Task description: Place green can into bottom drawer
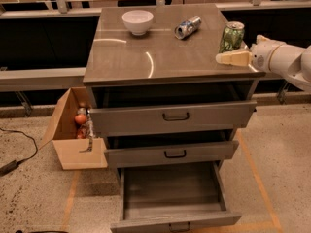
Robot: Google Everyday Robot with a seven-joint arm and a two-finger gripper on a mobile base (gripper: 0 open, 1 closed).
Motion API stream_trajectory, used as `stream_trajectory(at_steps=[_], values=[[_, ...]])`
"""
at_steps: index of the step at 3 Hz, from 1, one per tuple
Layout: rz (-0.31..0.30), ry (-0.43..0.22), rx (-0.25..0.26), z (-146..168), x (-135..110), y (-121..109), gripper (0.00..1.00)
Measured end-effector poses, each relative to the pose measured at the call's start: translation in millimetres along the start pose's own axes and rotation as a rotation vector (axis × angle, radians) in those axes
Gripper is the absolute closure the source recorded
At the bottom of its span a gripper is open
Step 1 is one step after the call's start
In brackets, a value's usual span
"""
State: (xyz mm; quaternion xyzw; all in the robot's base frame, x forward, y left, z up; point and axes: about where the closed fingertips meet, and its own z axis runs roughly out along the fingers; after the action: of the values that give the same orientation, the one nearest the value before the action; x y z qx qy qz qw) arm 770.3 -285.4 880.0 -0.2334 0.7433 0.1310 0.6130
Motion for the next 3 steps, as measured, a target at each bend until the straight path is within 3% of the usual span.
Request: stream_trajectory(at_steps=[1, 3], values=[[-0.013, -0.04, 0.005, 16, -10, -3, 0.18], [0.019, -0.086, -0.043, 26, -20, 7, 0.65]])
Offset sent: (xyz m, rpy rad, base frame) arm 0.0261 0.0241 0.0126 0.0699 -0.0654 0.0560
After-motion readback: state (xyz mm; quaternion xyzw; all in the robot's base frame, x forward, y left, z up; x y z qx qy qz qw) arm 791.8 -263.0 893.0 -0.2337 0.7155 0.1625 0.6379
